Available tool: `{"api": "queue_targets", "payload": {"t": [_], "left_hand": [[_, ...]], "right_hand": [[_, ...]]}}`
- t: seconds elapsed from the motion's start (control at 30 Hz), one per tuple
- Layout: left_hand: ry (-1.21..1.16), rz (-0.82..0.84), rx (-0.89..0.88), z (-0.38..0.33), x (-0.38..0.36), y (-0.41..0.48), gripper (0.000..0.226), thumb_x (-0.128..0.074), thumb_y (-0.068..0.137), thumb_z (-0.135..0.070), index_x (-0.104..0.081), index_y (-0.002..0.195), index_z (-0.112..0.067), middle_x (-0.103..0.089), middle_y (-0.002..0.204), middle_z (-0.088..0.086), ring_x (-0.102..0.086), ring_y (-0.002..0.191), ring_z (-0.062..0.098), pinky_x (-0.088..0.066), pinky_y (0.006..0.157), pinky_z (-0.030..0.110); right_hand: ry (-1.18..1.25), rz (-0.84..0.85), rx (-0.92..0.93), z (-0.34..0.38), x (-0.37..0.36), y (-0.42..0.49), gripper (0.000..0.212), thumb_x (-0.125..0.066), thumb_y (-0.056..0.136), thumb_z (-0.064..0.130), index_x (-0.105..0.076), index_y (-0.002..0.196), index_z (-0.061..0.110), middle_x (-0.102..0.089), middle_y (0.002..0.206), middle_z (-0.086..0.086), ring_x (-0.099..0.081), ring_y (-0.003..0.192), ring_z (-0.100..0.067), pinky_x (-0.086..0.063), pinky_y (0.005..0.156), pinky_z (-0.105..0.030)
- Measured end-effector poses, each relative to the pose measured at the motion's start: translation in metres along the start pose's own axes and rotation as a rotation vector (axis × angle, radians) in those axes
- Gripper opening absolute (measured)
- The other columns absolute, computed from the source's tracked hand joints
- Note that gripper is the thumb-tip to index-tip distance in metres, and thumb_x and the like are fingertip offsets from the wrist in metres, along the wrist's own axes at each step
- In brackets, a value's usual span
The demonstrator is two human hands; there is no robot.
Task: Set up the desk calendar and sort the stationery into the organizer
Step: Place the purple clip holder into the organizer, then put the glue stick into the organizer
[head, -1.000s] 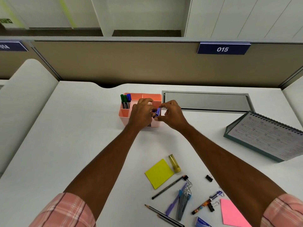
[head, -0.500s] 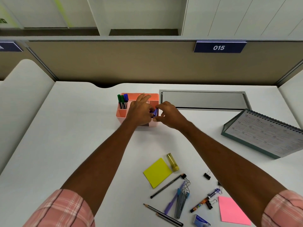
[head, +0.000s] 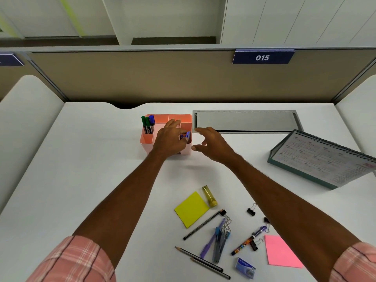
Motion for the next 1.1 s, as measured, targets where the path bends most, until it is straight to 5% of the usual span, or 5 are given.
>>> {"api": "queue_targets", "payload": {"t": [0.27, 0.47, 0.73, 0.93, 1.1], "left_hand": [[0.003, -0.048, 0.045, -0.012, 0.005, -0.018, 0.044, -0.068, 0.096, -0.032, -0.065, 0.137, -0.016, -0.042, 0.160, 0.007, -0.032, 0.151, 0.029, -0.027, 0.122, 0.048], [-0.148, -0.352, -0.093, -0.044, 0.019, -0.087, 0.033, -0.067, 0.095, -0.018, -0.069, 0.127, -0.014, -0.066, 0.135, 0.005, -0.057, 0.128, 0.023, -0.051, 0.105, 0.039], [-0.223, 0.062, 0.113, -0.027, -0.097, -0.158, 0.035, -0.072, 0.089, -0.032, -0.069, 0.124, -0.027, -0.066, 0.122, -0.006, -0.062, 0.116, 0.017, -0.053, 0.098, 0.039], [-0.153, 0.133, 0.193, -0.033, -0.123, -0.179, 0.037, -0.068, 0.091, -0.027, -0.067, 0.128, -0.022, -0.063, 0.126, 0.000, -0.059, 0.120, 0.021, -0.051, 0.098, 0.037], [-0.115, 0.121, 0.163, -0.037, -0.123, -0.188, 0.041, -0.067, 0.093, -0.026, -0.063, 0.133, -0.022, -0.059, 0.132, -0.001, -0.054, 0.125, 0.019, -0.050, 0.099, 0.035]], "right_hand": [[0.011, 0.016, -0.063, -0.024, 0.002, -0.035, 0.068, -0.080, 0.086, 0.037, -0.052, 0.145, 0.020, -0.055, 0.140, -0.007, -0.065, 0.094, -0.021, -0.053, 0.095, -0.040], [0.058, 0.011, -0.096, -0.049, -0.006, -0.081, 0.064, -0.083, 0.083, 0.035, -0.057, 0.139, 0.019, -0.060, 0.126, -0.004, -0.066, 0.087, -0.018, -0.053, 0.089, -0.034], [0.080, 0.228, -0.137, -0.081, -0.056, -0.147, 0.085, -0.096, 0.066, 0.016, -0.055, 0.140, 0.017, -0.055, 0.124, -0.007, -0.055, 0.083, -0.003, -0.045, 0.068, -0.005], [-0.043, 0.357, -0.080, -0.070, -0.077, -0.154, 0.091, -0.088, 0.062, 0.005, -0.048, 0.144, 0.017, -0.046, 0.127, -0.005, -0.049, 0.112, -0.019, -0.050, 0.093, -0.035], [-0.126, 0.377, -0.025, -0.063, -0.084, -0.146, 0.088, -0.078, 0.074, -0.003, -0.041, 0.151, 0.016, -0.042, 0.133, -0.009, -0.051, 0.096, -0.017, -0.041, 0.075, -0.025]]}}
Point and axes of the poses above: each hand's wrist, its own y-axis towards the middle knuckle, its own x-axis out of the back of the hand, z = x × y, the point moved 9 cm from there along y, towards the middle knuckle
